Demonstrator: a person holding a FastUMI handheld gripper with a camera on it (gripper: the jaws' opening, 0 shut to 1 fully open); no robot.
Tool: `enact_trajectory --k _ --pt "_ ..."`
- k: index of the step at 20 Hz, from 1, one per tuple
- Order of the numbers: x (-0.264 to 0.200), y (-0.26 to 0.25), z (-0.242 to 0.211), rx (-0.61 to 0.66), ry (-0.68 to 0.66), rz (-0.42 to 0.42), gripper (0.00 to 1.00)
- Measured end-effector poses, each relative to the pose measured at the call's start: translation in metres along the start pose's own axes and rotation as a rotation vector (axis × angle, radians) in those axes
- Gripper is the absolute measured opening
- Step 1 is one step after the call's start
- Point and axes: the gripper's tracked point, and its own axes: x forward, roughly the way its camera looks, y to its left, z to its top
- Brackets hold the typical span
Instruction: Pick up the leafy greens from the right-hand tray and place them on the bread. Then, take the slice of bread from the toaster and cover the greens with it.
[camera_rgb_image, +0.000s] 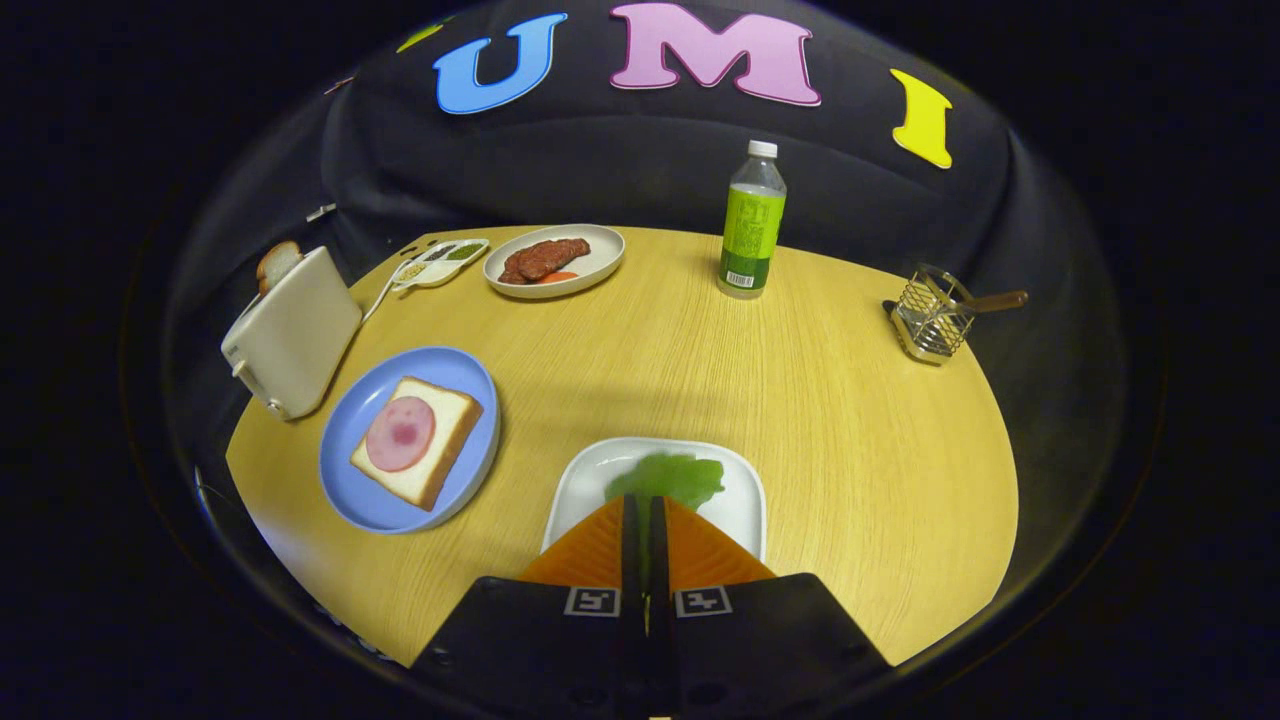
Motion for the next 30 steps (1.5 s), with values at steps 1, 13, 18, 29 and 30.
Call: enact_trajectory --k 1,13,18,29,30 --pt "-0.003 0.000 0.007 -0.013 -0.010 -0.006 0.05" --pt "-0.022 0.089 0.083 -0.081 -0.095 0.093 0.05" --pt "-0.004 0.156 0.082 -0.143 -0.089 0.176 0.05" --pt "0.037 0.209 0.042 -0.215 -0.017 0.182 0.08" --pt "0.039 0.210 0.037 -0.212 -0.002 0.185 0.10"
